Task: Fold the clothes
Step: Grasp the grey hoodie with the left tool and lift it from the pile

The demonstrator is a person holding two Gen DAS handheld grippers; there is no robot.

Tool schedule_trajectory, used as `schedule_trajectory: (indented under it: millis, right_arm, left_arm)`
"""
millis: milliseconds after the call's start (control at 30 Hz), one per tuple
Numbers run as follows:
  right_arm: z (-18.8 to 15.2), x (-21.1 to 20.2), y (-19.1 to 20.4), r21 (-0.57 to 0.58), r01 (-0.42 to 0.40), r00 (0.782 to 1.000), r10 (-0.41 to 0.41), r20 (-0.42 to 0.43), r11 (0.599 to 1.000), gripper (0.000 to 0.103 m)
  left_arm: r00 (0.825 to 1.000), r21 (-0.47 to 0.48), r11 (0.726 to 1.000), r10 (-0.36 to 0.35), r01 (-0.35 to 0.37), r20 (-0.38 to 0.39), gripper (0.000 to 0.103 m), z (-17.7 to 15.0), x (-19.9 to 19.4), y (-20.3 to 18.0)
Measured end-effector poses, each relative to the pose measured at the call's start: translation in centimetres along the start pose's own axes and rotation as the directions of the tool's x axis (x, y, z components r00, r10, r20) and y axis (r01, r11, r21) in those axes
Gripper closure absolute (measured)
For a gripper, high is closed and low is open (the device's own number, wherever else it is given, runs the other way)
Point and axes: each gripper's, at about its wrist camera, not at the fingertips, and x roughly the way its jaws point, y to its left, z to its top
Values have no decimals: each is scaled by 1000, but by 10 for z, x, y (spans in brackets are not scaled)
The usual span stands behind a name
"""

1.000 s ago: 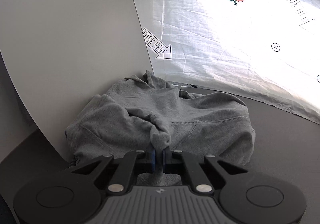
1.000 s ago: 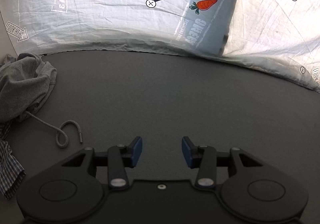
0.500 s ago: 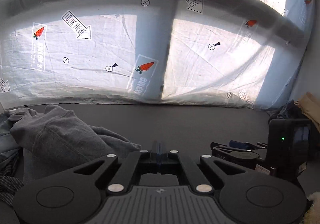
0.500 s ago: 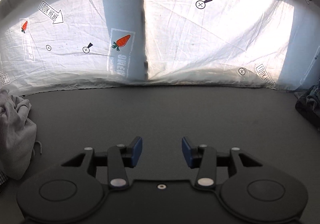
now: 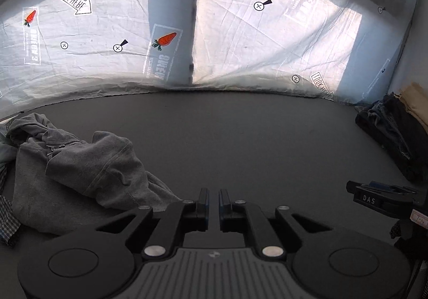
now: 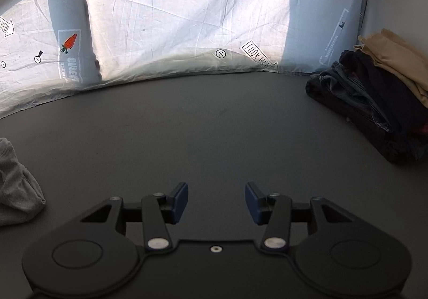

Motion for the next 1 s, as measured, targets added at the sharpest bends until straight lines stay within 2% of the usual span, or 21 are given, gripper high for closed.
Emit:
schedule_trajectory:
  millis: [133, 233, 300, 400, 467, 567, 633, 700, 767, 867, 933, 1000]
  right_arm:
    - [8, 10, 53, -35, -121, 993, 120, -25, 992, 55]
    - [13, 19, 103, -59, -228, 973, 224, -63, 972, 55]
    - [19, 25, 142, -66, -303, 951, 296, -92, 951, 55]
    - [30, 39, 198, -33, -418, 903, 411, -130, 908, 51]
    - [38, 52, 229, -4, -469, 874, 463, -148, 883, 48]
    - [49, 75, 272, 85, -502, 842, 509, -179, 861, 48]
    - [56, 85, 288, 150, -506, 829, 527, -185, 849, 48]
    - [61, 91, 305, 179, -492, 834, 520, -184, 852, 44]
    - [66, 96, 319, 184, -469, 845, 500, -190, 864, 37]
    - [67, 105, 336, 173, -440, 855, 470, -222, 881, 34]
    - [65, 110, 347, 110, -410, 869, 424, -256, 906, 38]
    - [62, 109, 353, 51, -395, 878, 393, -272, 917, 60]
  left_arm:
    - [991, -122, 984, 126, -130, -36, 88, -2, 2, 65]
    - [978, -181, 961, 199, -207, -63, 86, -2, 4, 116]
    - [970, -207, 948, 229, -242, -84, 83, -2, 4, 144]
    - [955, -231, 928, 273, -293, -113, 74, -4, 14, 193]
    - [944, -228, 917, 303, -326, -129, 62, -1, 28, 228]
    - [935, -227, 910, 316, -347, -162, 56, 6, 51, 274]
    - [934, -236, 908, 312, -347, -173, 53, 12, 66, 302]
    - [946, -245, 918, 280, -313, -161, 47, 21, 82, 326]
    - [960, -244, 931, 241, -270, -143, 34, 31, 97, 340]
    - [978, -230, 952, 178, -200, -111, 29, 45, 119, 350]
    - [984, -220, 961, 146, -166, -106, 29, 52, 136, 351]
    - [984, -217, 964, 130, -154, -119, 34, 56, 150, 350]
